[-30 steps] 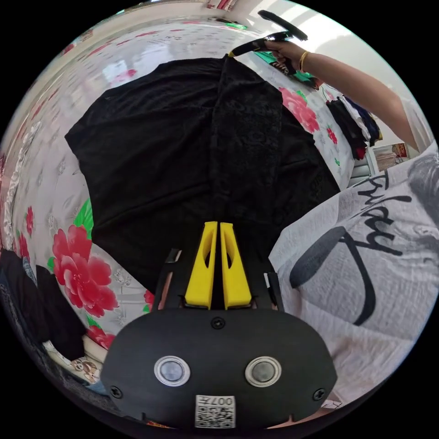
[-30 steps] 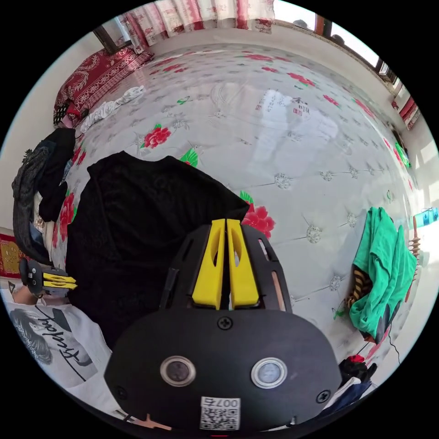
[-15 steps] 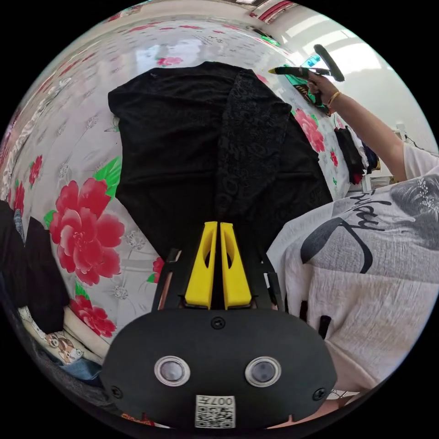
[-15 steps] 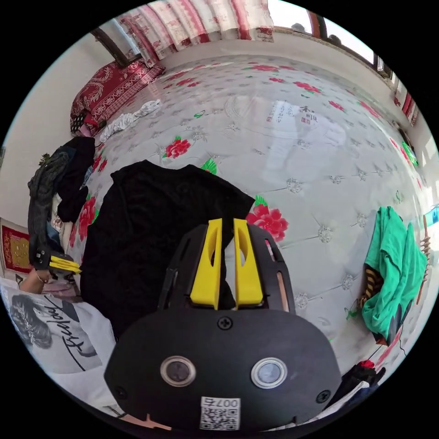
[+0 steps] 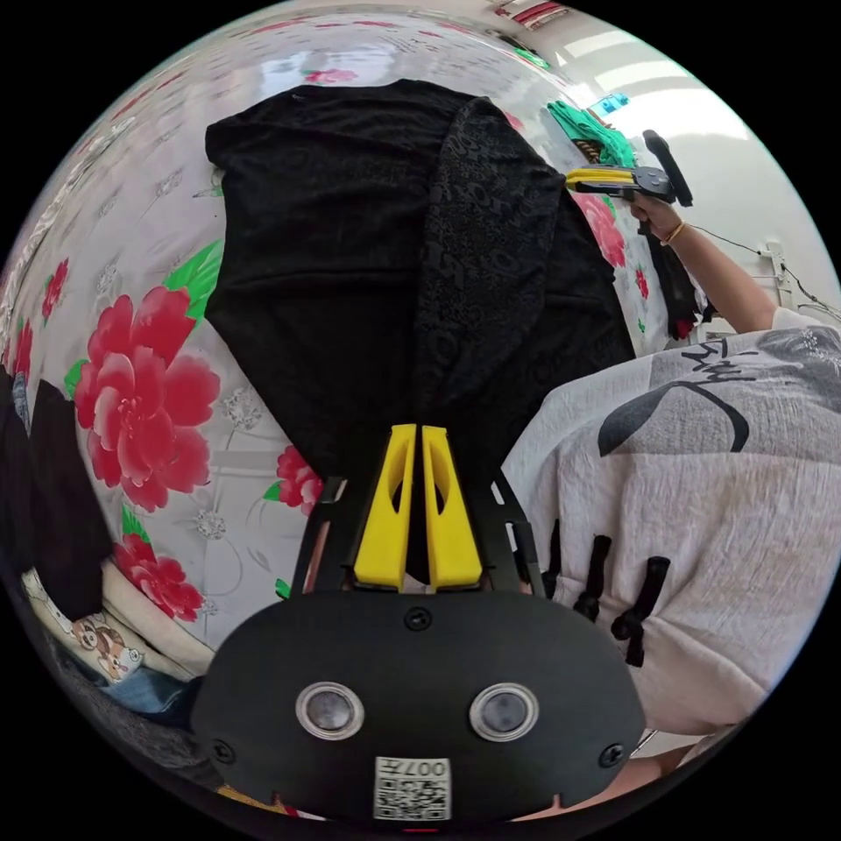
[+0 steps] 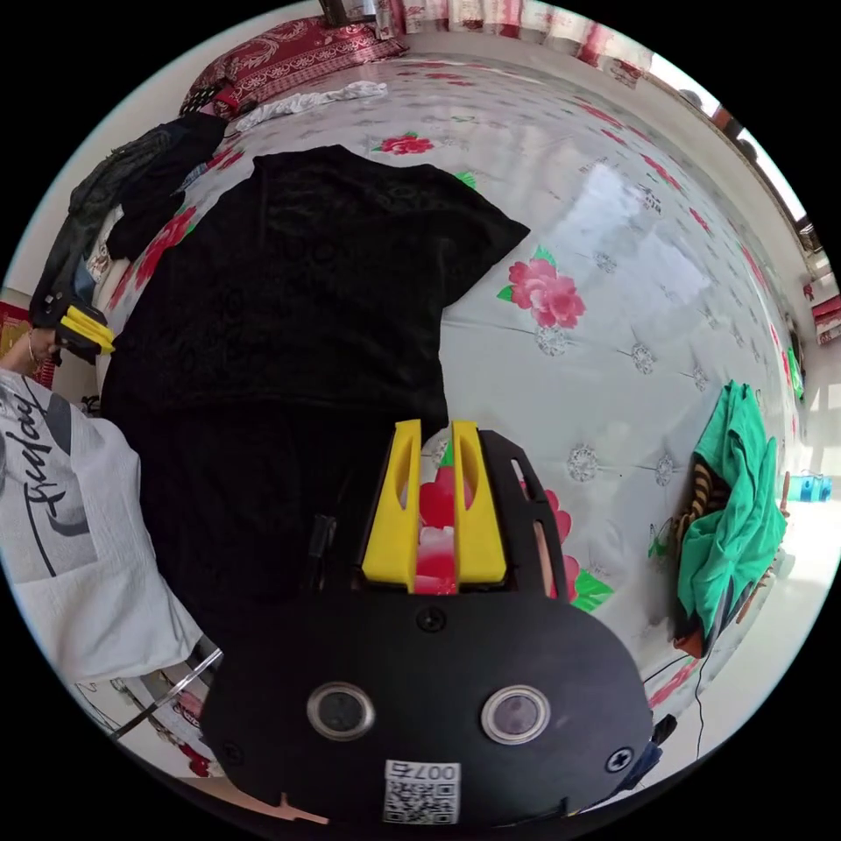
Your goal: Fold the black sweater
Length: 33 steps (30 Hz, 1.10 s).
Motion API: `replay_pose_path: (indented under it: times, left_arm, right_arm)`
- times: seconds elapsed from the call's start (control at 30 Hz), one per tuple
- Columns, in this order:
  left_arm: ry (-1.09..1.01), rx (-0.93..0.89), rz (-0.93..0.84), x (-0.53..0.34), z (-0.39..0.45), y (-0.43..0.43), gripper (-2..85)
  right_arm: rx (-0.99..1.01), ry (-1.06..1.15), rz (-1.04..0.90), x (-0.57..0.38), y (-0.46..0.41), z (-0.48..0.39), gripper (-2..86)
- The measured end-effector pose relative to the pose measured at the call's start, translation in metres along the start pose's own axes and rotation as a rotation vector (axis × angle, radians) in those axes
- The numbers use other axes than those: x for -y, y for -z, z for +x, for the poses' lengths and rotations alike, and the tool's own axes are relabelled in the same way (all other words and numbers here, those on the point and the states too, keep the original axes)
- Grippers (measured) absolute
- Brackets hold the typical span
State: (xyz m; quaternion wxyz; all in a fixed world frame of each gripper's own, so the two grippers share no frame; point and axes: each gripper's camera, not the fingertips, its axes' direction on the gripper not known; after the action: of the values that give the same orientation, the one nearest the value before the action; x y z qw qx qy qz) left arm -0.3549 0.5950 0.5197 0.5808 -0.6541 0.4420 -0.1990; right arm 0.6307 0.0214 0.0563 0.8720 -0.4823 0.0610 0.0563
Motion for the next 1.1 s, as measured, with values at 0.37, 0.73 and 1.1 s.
replay_pose_path:
  times: [0.37, 0.73, 1.1]
  left_arm:
    - [0.079, -0.046, -0.033, -0.01, -0.025, -0.011, -0.3]
    - [0.059, 0.053, 0.028, -0.052, -0.028, 0.027, 1.7]
    - [-0.008, 0.117, 0.019, -0.06, -0.032, 0.004, 2.7]
  right_arm:
    - [0.033, -0.072, -0.001, -0.02, -0.016, 0.01, 0.6]
    - [0.05, -0.2, 0.178, -0.045, 0.017, -0.009, 0.4]
    - [0.094, -0.228, 0.039, -0.044, -0.046, -0.053, 0.2]
